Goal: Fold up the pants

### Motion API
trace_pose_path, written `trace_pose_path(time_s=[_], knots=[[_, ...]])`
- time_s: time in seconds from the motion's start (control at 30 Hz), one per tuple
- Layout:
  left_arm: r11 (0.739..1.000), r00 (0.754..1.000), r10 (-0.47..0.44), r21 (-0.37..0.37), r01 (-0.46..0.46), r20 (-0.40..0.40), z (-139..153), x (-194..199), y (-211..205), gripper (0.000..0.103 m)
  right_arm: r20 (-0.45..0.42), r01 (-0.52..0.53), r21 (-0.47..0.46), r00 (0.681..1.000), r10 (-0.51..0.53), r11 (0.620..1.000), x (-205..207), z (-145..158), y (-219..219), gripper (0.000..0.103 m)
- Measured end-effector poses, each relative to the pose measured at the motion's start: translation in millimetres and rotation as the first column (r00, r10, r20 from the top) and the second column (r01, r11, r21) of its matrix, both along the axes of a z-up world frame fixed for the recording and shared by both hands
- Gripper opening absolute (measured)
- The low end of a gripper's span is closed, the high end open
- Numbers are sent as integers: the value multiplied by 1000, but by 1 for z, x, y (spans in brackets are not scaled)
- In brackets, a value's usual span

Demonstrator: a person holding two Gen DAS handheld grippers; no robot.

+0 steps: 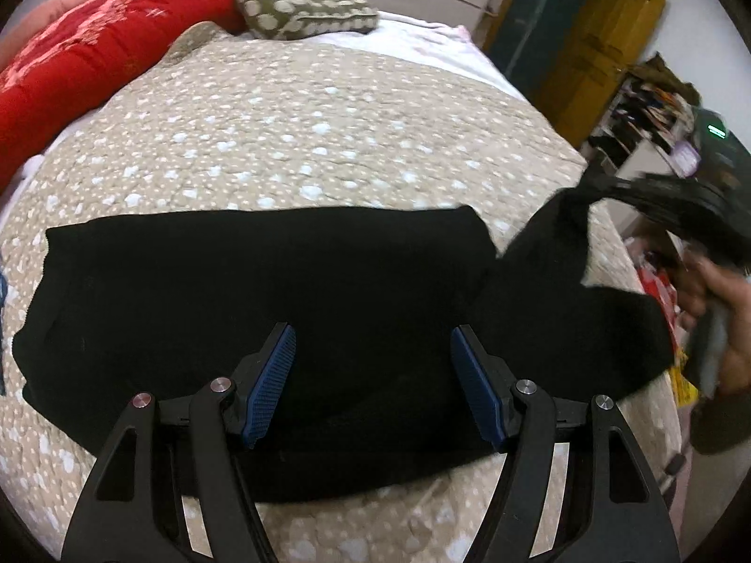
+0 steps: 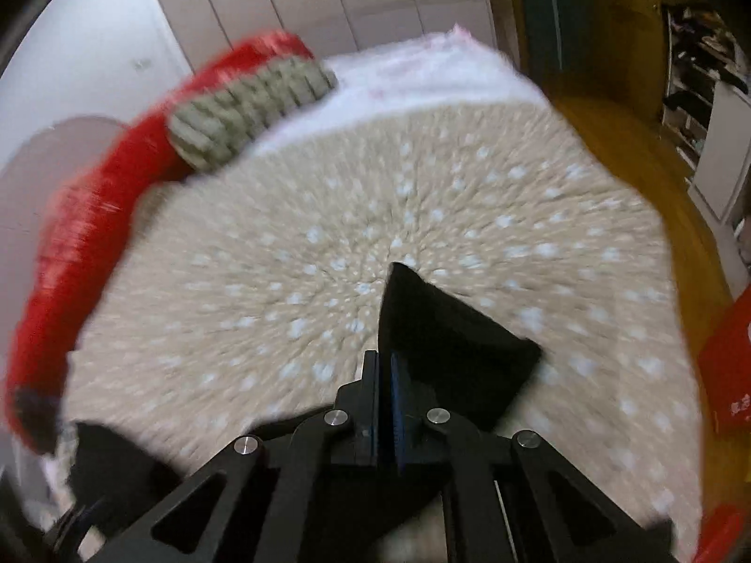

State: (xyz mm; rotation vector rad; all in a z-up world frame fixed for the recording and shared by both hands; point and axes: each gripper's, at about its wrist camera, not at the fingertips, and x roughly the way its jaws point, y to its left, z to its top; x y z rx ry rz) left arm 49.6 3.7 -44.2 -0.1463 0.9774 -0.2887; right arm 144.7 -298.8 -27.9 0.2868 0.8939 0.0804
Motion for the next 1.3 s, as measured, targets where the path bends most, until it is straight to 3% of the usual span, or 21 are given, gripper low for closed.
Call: trace_pose_path(time_s=[0.1, 0.2, 0.23, 0.4, 0.43, 0.5, 0.53, 0.57, 0.63, 0.67, 0.77, 0.83, 0.93, 1.07, 1.13, 1.23, 1.3], knots=[[999, 999, -36, 4, 36, -5, -1, -11, 0, 69, 94, 13, 16, 995, -14, 1000, -83, 24, -36, 4], [999, 998, -50, -22, 50, -22, 0, -21, 8, 69, 102, 51, 44, 993, -55, 998, -143, 22, -63, 4], [999, 999, -42, -23, 42, -21, 1, -24, 10, 69, 70, 58, 60, 996, -62, 997, -162, 13, -74, 4], [999, 999, 29, -12, -30, -33, 1, -29, 22, 69, -62, 86, 133, 995, -79, 987, -182, -47, -83, 5], [999, 999, 38, -13, -38, -37, 2, -30, 25, 69, -41, 120, 211, 993, -114, 970, -184, -54, -90, 8], [998, 998, 58, -16, -58, -34, 5, -32, 30, 69, -26, 167, 317, 986, -168, 934, -184, -63, -98, 35], [997, 997, 71, -16, -71, -23, 9, -33, 35, 69, -37, 187, 345, 982, -185, 920, -179, -66, -99, 36], [996, 996, 83, -14, -83, -14, 12, -34, 39, 69, -35, 176, 342, 984, -174, 923, -173, -66, -97, 35], [993, 993, 120, -10, -120, 1, 18, -35, 49, 69, -27, 171, 285, 985, -171, 943, -167, -63, -93, 11], [990, 990, 143, -8, -143, 5, 20, -35, 57, 69, -22, 166, 258, 986, -166, 952, -165, -59, -90, 4], [981, 981, 196, -1, -196, 6, 21, -34, 76, 69, 79, 105, 177, 990, -121, 978, -181, -29, -80, 4], [972, 972, 237, 4, -237, 2, 18, -33, 91, 69, 90, 93, 139, 990, -106, 986, -190, -20, -78, 4], [956, 955, 295, 7, -295, -19, 11, -32, 112, 69, 35, 110, 82, 993, -113, 991, -191, -31, -81, 4], [929, 929, 370, 8, -370, -16, 12, -36, 143, 69, -89, 142, 3, 986, -142, 990, -178, -63, -86, 15], [910, 910, 414, 17, -414, -12, 13, -38, 160, 69, -72, 185, -59, 979, -189, 981, -187, -49, -93, 22], [892, 892, 452, 35, -452, -13, 11, -37, 174, 69, -37, 249, -157, 966, -258, 956, -192, -24, -97, 22], [889, 889, 457, 26, -457, -17, 9, -35, 176, 69, 19, 199, -101, 980, -198, 975, -191, -2, -83, 22]])
